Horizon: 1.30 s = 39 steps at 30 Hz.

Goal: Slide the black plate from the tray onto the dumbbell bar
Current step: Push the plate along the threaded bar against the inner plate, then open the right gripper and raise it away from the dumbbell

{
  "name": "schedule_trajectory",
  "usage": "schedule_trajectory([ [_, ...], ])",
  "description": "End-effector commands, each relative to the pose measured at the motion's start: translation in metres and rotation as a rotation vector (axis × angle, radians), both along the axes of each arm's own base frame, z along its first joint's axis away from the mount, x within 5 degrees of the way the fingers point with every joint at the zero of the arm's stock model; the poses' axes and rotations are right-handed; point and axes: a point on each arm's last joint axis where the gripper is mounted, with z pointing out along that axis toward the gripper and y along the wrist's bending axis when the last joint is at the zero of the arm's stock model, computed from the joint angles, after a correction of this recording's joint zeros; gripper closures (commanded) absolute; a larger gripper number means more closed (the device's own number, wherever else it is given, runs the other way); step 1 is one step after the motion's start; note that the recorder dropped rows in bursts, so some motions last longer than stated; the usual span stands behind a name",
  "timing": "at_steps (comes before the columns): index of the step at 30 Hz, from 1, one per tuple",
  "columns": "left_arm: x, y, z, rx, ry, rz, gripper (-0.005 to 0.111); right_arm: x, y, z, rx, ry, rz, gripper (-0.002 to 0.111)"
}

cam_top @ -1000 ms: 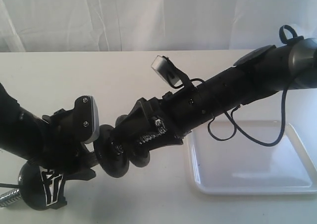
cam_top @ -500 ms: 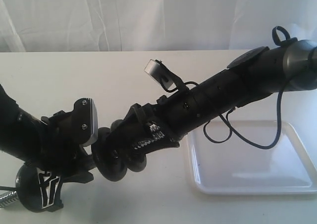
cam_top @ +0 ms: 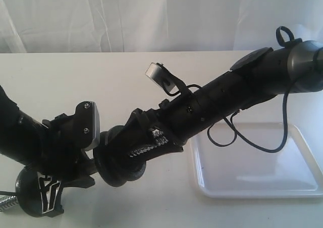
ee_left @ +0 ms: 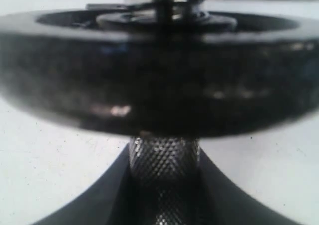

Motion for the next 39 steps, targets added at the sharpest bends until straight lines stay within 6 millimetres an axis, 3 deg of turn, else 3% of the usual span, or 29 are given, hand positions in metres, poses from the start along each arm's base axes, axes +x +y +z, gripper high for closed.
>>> schedule_trajectory([
  [1, 0.008, -0.006, 0.026, -0.144, -0.062, 0.13, 0.107, -0.009, 0.003, 0.012, 0.029, -0.015, 0.115, 0.003],
  [12, 0.008, -0.007, 0.026, -0.153, -0.055, 0.137, 0.107, 0.008, -0.017, 0.022, -0.101, -0.135, 0.163, 0.003],
  [24, 0.008, -0.007, 0.026, -0.154, -0.048, 0.134, 0.107, 0.01, -0.021, 0.025, -0.204, -0.134, 0.169, 0.003],
  [28, 0.008, -0.007, 0.026, -0.154, -0.048, 0.134, 0.107, 0.013, -0.035, 0.041, -0.305, -0.146, 0.102, 0.003],
  [35, 0.008, -0.007, 0.026, -0.154, -0.048, 0.134, 0.107, 0.003, -0.058, 0.089, -0.352, -0.274, -0.055, 0.003],
  [39, 0.007, -0.007, 0.025, -0.152, -0.041, 0.131, 0.107, -0.003, -0.069, 0.108, -0.426, -0.334, -0.165, 0.013],
])
